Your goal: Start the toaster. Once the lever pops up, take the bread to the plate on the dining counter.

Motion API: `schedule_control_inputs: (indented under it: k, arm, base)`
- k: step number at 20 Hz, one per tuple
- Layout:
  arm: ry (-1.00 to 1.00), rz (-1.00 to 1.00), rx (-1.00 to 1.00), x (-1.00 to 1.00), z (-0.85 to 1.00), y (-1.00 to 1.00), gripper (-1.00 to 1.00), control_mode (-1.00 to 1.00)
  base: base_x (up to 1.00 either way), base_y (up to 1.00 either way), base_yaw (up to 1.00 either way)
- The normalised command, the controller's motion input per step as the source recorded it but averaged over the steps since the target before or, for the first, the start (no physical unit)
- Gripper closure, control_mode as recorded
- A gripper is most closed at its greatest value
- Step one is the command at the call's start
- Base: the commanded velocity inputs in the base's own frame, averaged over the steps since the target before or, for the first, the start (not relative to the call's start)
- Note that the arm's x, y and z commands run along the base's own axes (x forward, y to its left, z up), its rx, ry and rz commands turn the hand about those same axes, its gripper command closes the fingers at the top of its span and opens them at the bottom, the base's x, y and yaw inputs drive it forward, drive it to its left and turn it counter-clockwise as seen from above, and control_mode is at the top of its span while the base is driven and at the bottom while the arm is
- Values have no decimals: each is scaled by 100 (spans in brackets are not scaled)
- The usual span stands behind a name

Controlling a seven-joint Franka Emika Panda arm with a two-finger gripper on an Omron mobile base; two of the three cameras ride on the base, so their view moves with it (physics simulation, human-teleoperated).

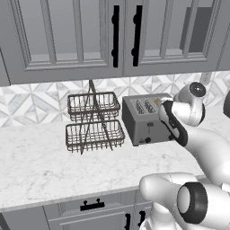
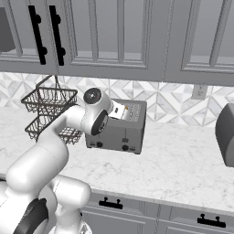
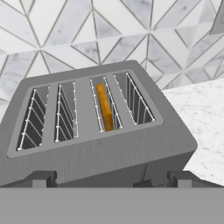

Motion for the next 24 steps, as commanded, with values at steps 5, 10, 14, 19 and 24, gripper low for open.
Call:
schedule_control_inputs:
  k: [5, 10, 14, 19, 24]
  arm:
    - [0, 0, 0, 0, 0, 0, -100, -100]
    - [0, 0, 0, 0, 0, 0, -100, -100]
    - [0, 0, 0, 0, 0, 0, -100, -100]
    - [0, 0, 0, 0, 0, 0, -100, -100]
    - [0, 0, 0, 0, 0, 0, -100, -100]
  base:
    - [0, 0, 0]
    - [0, 0, 0]
    - [0, 0, 0]
    - [0, 0, 0]
    - [0, 0, 0]
